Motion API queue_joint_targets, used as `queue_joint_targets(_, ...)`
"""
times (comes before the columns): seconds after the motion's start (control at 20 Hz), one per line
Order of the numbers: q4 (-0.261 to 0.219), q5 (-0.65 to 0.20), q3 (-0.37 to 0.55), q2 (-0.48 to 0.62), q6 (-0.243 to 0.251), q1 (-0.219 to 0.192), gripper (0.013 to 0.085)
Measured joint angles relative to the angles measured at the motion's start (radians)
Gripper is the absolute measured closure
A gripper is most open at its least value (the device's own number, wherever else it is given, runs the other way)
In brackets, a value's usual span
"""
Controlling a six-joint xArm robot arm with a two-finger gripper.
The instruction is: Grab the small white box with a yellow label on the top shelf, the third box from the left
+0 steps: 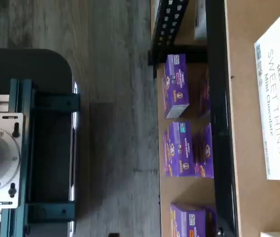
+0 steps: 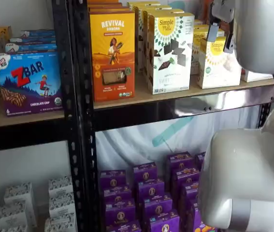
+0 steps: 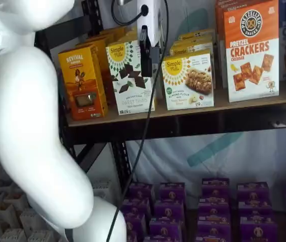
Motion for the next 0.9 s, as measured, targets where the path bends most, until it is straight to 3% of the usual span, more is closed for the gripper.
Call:
queue_joint_targets(0.1,-0.059,0.028,-0.009,0.006,0.014,0.034,0.013)
queue_joint_targets(0.25,-0.063,0.019,0.022,-0.018,0.02,0.041,0.013)
queue_joint_targets(0.35,-0.039,-0.015,0.049,-0.036,0.014,0.029,0.013)
queue_joint_targets(0.7,0.127,-0.233,0.123,-0.065,-0.032,-0.047,0.013)
queue_joint_targets(0.9,0.14,-0.3,0.084,-0.001,-0.048,-0.053,0.013)
